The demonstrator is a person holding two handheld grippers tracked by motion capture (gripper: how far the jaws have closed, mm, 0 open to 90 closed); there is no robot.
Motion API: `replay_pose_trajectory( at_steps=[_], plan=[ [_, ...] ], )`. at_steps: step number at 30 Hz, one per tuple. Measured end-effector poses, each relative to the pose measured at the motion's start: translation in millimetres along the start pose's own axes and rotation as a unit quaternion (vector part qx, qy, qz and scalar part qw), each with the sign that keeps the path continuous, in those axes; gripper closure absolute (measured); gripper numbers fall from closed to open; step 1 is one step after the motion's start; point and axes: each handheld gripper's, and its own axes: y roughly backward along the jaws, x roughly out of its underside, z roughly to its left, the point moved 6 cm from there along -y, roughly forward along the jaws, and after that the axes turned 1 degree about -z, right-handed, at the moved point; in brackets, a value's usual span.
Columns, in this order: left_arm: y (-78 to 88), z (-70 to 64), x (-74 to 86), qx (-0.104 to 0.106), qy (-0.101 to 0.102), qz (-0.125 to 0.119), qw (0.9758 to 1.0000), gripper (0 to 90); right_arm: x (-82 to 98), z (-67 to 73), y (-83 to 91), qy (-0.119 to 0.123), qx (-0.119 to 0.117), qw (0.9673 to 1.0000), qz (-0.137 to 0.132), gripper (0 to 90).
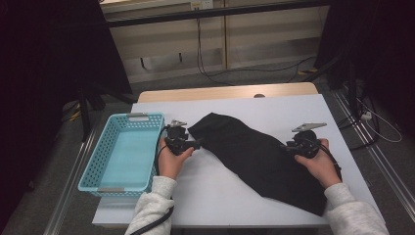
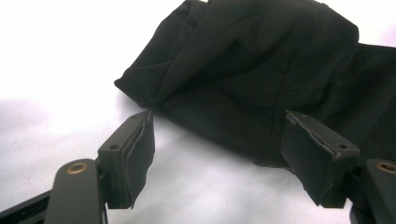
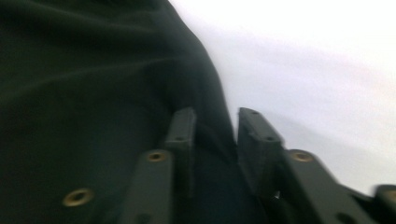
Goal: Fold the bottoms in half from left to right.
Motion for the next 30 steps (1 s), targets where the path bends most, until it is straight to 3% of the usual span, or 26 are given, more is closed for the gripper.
replay_pose_trajectory(
  at_steps=[2,5,8,11,13,21,25,27,29,30],
  plan=[
    [0.3,0.5,0.2,0.0,0.0,0.0,1.0,26.5,-0.8,-4.2,-1.4,0.001,-0.002,1.0,-0.006,89.7],
    [0.7,0.5,-0.1,0.001,-0.002,0.0,1.0,26.5,-3.9,-15.6,1.4,0.003,0.027,0.9995,-0.017,90.0],
    [0.7,0.8,0.1,0.002,-0.002,0.001,1.0,26.5,-0.8,-22.9,1.1,-0.007,0.026,0.9995,-0.014,90.0],
    [0.9,0.8,-0.2,0.001,-0.004,0.0,1.0,26.5,0.6,-23.2,8.1,-0.024,0.023,0.9991,-0.028,76.2],
    [1.1,0.3,-0.4,0.001,-0.006,0.001,1.0,26.4,3.1,-19.2,15.9,-0.022,0.005,0.9992,-0.032,75.8],
    [2.3,-1.4,-1.4,0.001,-0.006,-0.002,1.0,26.5,13.9,-9.2,36.4,0.004,-0.008,0.9993,-0.037,74.0],
    [1.7,-1.7,-0.8,0.003,-0.006,-0.001,1.0,26.5,26.2,-14.3,28.4,0.01,0.017,0.9997,-0.015,68.9],
    [1.6,-1.2,-0.7,0.001,-0.006,-0.001,1.0,26.5,28.7,-16.2,26.4,0.003,0.017,0.9997,-0.02,73.9],
    [1.2,-1.0,-0.6,0.003,-0.006,0.0,1.0,26.5,28.5,-16.1,27.2,0.001,0.004,0.9998,-0.02,89.5],
    [0.9,-1.0,-0.4,0.003,-0.006,0.001,1.0,26.4,28.0,-16.2,27.8,-0.001,0.0,0.9998,-0.02,89.9]
  ],
)
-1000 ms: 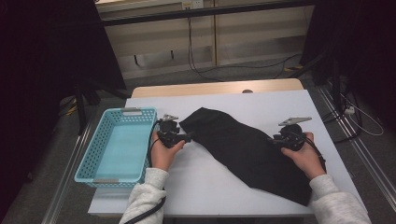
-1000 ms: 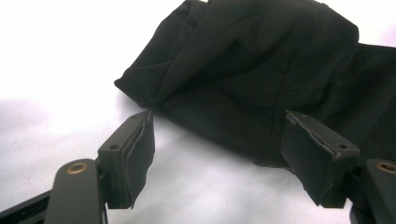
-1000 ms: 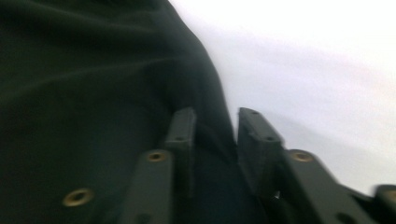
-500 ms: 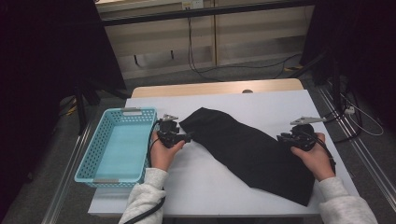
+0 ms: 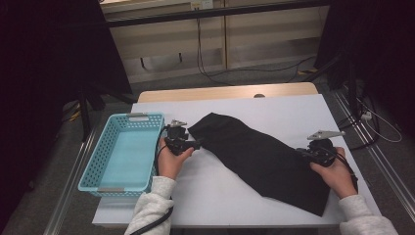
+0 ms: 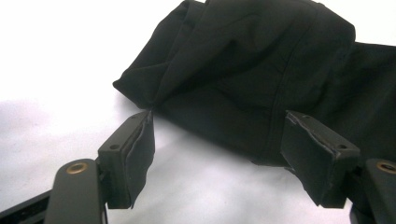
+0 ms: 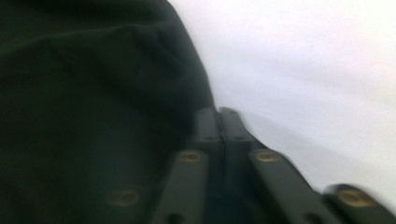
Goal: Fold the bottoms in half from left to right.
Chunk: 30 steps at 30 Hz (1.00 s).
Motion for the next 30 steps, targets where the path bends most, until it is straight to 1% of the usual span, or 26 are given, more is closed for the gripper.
replay_pose_trajectory(
  at_steps=[1,3,6,8,9,10,11,12,15,16,18,19,21,23,25,26,27,28,29,30],
  plan=[
    [-0.1,0.0,0.1,0.001,0.001,0.0,1.0,26.4,-1.2,-1.0,1.5,-0.005,-0.003,1.0,0.001,90.0],
    [-0.1,-0.1,0.0,0.001,0.0,0.0,1.0,26.5,-5.5,-4.5,6.2,-0.011,-0.008,0.9999,-0.009,90.0],
    [-0.1,-0.5,-0.8,0.0,0.001,-0.001,1.0,26.5,-11.4,-11.6,11.5,-0.012,0.003,0.9998,-0.016,90.0],
    [-0.7,-2.0,-1.0,0.002,-0.001,-0.001,1.0,26.5,-13.5,-15.9,10.9,-0.011,0.004,0.9998,-0.015,89.6],
    [-0.7,-2.5,-1.0,0.002,-0.002,0.0,1.0,26.5,-14.7,-19.8,9.9,-0.008,0.02,0.9996,-0.021,86.0],
    [-0.5,-3.3,-1.2,0.002,-0.002,0.0,1.0,26.5,-15.1,-21.8,8.6,-0.005,0.024,0.9994,-0.025,76.9],
    [-0.6,-3.7,-1.4,0.003,-0.002,-0.001,1.0,26.5,-13.1,-23.6,6.9,-0.013,0.028,0.9994,-0.016,72.8],
    [-0.3,-3.6,-1.6,0.004,-0.003,0.0,1.0,26.5,-11.6,-24.5,6.9,-0.014,0.032,0.9993,-0.011,72.6],
    [0.6,-2.6,-2.6,0.003,-0.001,-0.004,1.0,26.5,-8.2,-26.7,13.2,-0.019,0.028,0.9992,-0.022,71.8],
    [0.7,-2.4,-2.7,0.004,0.001,-0.005,1.0,26.5,-5.2,-27.9,16.3,-0.017,0.027,0.9993,-0.017,68.0],
    [1.4,-2.1,-2.9,0.003,0.001,-0.006,1.0,26.5,-1.1,-28.8,20.5,-0.023,0.021,0.9994,-0.016,65.9],
    [1.7,-2.2,-3.0,0.004,0.001,-0.005,1.0,26.5,2.0,-29.5,23.5,-0.025,0.017,0.9994,-0.015,63.5],
    [2.4,-2.4,-3.4,0.004,-0.002,-0.004,1.0,26.5,6.9,-32.1,25.5,-0.019,0.021,0.9995,-0.01,60.5],
    [2.0,-3.6,-4.2,0.004,0.001,-0.008,1.0,26.5,14.2,-35.0,24.8,-0.024,0.028,0.9993,0.003,56.9],
    [2.2,-3.3,-4.0,0.003,-0.002,-0.006,1.0,26.5,19.5,-37.3,21.7,-0.027,0.026,0.9992,0.011,57.3],
    [2.0,-3.5,-4.0,0.004,0.001,-0.007,1.0,26.5,20.4,-38.3,20.8,-0.034,0.026,0.9991,0.005,59.3],
    [2.2,-3.0,-3.8,0.003,-0.002,-0.005,1.0,26.5,20.6,-39.3,20.9,-0.039,0.025,0.9989,0.003,65.5],
    [2.3,-2.7,-3.6,0.004,-0.002,-0.004,1.0,26.5,20.3,-40.1,21.6,-0.037,0.023,0.999,0.005,83.0],
    [2.4,-2.5,-3.6,0.004,-0.001,-0.004,1.0,26.5,20.2,-38.6,22.7,-0.041,0.001,0.9991,0.008,88.4],
    [2.4,-2.4,-3.5,0.003,-0.002,-0.004,1.0,26.5,20.6,-39.7,23.5,-0.044,0.003,0.999,0.013,89.0]
  ],
)
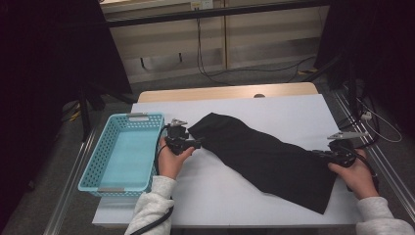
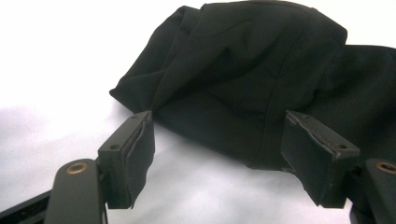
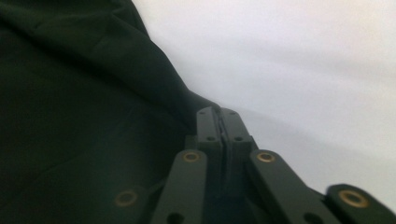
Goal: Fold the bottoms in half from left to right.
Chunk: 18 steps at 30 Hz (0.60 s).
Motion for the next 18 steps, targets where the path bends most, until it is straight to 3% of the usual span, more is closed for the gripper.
replay_pose_trajectory(
  at_steps=[5,11,13,18],
  plan=[
    [0.9,1.0,-1.1,0.001,0.002,-0.004,1.0,26.5,1.9,-6.3,11.1,-0.013,-0.002,0.9998,0.012,89.3],
    [1.9,4.0,-2.7,-0.004,0.005,-0.006,1.0,26.4,4.4,-9.2,16.5,0.007,0.016,0.9998,0.009,87.6],
    [1.8,5.3,-5.2,-0.008,0.005,-0.009,0.9999,26.1,3.3,-8.5,16.1,0.012,0.029,0.9995,0.003,79.3],
    [-3.0,11.7,-8.6,-0.017,0.0,-0.009,0.9998,26.6,-4.4,6.4,14.5,0.02,0.022,0.9994,-0.021,64.1]
  ],
)
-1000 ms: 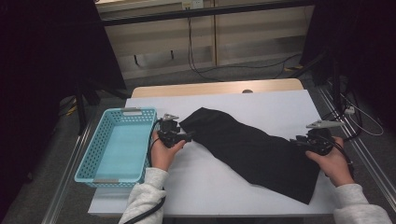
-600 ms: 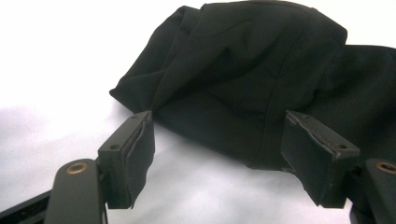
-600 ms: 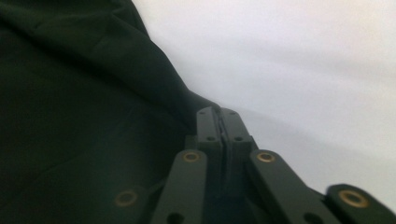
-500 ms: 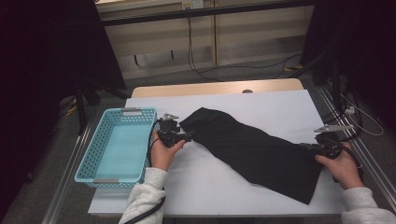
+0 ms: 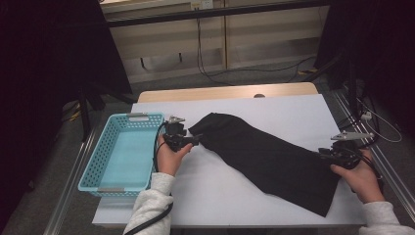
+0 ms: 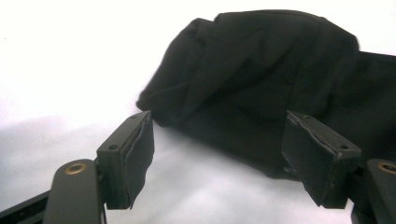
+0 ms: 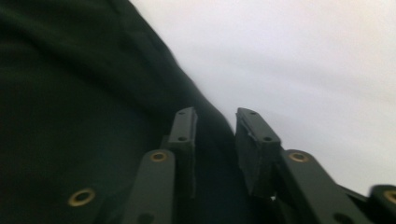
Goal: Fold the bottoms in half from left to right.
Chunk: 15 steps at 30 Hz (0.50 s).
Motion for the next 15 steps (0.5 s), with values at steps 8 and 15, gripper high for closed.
replay_pose_trajectory(
  at_steps=[8,15],
  plan=[
    [-10.2,10.4,-8.2,-0.001,-0.017,0.006,0.9998,46.9,-12.2,42.8,-6.2,0.03,-0.044,0.9984,-0.018,53.7],
    [-15.2,11.3,-8.6,-0.009,-0.025,0.011,0.9996,52.4,-12.6,78.7,-12.7,0.047,-0.079,0.9955,-0.024,43.9]
  ],
)
